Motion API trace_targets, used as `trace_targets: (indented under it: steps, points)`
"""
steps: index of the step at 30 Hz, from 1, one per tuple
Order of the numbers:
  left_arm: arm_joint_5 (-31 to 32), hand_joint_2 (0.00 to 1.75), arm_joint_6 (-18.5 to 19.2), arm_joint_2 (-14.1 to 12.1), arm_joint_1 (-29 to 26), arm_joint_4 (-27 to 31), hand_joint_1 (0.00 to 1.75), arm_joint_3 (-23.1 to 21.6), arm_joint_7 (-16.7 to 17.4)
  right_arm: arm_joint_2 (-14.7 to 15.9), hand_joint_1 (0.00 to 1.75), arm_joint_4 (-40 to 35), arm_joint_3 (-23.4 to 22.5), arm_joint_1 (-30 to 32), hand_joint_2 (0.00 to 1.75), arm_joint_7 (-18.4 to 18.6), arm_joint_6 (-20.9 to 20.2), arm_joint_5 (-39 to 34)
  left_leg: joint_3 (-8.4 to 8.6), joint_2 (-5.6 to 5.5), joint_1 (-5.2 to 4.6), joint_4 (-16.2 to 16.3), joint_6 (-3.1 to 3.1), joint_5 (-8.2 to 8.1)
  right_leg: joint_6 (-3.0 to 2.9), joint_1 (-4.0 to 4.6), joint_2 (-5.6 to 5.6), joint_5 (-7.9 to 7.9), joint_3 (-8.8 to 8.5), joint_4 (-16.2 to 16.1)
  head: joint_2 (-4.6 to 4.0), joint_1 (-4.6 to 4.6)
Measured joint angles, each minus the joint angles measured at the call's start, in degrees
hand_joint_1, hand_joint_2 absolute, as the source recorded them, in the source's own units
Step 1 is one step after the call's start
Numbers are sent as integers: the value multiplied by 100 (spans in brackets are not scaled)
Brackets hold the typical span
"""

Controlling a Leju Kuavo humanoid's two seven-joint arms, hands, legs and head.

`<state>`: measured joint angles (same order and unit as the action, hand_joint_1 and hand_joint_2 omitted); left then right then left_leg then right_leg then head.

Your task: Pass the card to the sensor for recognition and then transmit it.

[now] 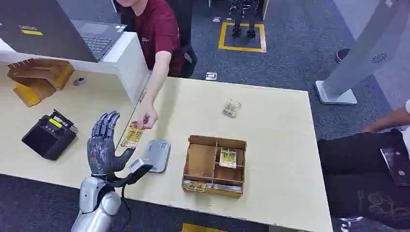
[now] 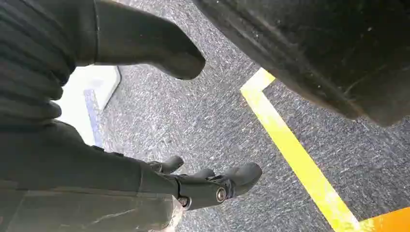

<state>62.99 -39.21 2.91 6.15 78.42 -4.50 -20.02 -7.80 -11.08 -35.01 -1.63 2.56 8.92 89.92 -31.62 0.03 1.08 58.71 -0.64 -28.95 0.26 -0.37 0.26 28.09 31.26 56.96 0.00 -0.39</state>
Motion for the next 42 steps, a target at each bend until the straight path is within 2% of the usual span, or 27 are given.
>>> trace_targets:
  steps: [19,23,26,28,34,37,42]
  points:
    - [-313,175,17,-188,3,-98,175,-199,-20,0,0,0,0,0,175,0,0,0,0,0,0,0,0,0,0,0,0,0,0,0,0,2]
    - [-650,175,159,-195,7,-98,175,-240,-63,0,0,0,0,0,175,0,2,0,0,0,0,0,0,0,0,0,0,0,0,0,0,0]
    - [-1028,175,473,-186,22,-98,175,-264,-59,0,0,0,0,0,175,4,9,-7,0,0,0,0,0,0,0,0,0,0,0,0,0,2]
    - [-1419,175,822,-177,35,-98,175,-271,-29,0,0,0,-4,0,175,33,13,-13,1,0,0,0,0,0,0,0,0,0,0,0,0,0]
    - [-3159,175,2706,-131,109,-98,175,-297,336,0,0,0,-52,4,175,54,90,-94,1,0,0,1,0,0,1,0,1,-1,0,0,0,2]
    - [-3714,175,3356,-182,109,-96,175,-365,496,-4,0,0,-118,7,175,74,107,-96,0,1,0,1,0,0,2,0,2,-2,0,0,0,0]
    - [-3871,175,3704,-371,111,-98,175,-581,679,-4,0,0,-162,7,175,91,109,-96,0,1,0,1,0,0,2,0,3,-2,1,0,0,0]
